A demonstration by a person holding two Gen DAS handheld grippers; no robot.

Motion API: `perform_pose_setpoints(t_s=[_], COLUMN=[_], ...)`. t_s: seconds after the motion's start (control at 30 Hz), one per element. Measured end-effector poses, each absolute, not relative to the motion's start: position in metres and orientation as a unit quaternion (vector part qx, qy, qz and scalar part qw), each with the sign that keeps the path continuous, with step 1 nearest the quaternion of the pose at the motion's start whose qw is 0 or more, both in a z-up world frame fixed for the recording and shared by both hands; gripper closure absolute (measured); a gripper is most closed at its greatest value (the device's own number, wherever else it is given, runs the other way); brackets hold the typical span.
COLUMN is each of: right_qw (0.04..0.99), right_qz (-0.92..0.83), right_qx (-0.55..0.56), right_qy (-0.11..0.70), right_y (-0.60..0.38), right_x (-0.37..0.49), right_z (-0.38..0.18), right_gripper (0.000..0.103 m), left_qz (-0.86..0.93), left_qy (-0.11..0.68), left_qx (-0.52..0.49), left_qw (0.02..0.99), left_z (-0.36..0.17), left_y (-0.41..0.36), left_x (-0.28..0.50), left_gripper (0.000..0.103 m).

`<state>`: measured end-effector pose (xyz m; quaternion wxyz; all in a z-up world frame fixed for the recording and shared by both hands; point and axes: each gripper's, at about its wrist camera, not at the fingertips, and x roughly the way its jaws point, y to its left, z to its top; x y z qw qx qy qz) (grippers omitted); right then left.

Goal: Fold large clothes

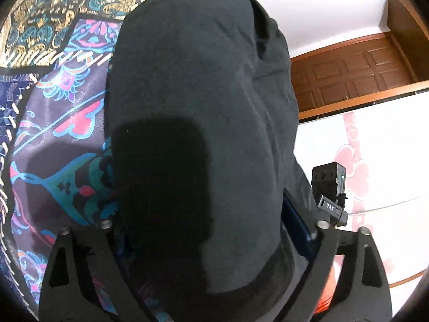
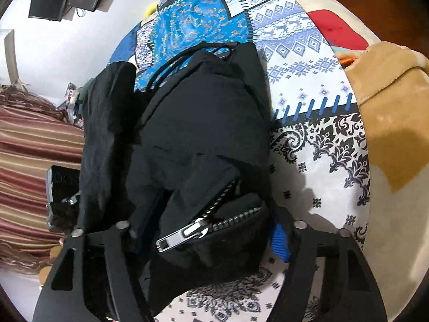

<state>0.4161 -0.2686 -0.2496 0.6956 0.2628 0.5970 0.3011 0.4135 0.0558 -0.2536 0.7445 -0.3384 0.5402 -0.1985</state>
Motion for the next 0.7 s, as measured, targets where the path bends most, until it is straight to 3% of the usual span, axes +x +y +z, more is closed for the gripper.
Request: perform_pose_setpoints(t_s=[0.13,0.23,0.7], right_qw=[0.707,0.713,0.75], right_qz=[0.305,0.31,0.379], right_qx=[0.247,0.239,0.18], right_qy=[0.589,0.581,0.511], right_y=[-0.262,-0.256,-0.145], right_x=[0.411,0.408,0.394], right_z=[-0.234,-0.22,-0.117], right_gripper=[0.063,0.069,0.073], left_qz=[-0.199,-0.201,-0.185], left_qy=[0.531,0.52,0.432], left_qx=[-0.315,-0.31,-0.31], left_qw=[0.761,0.771,0.827], left_z=[-0.236,-0.217,-0.123], left_y=[0.051,0.056,0.153], left_x=[0.407,0.398,0.364], left_gripper=[0.024,0.028,0.033])
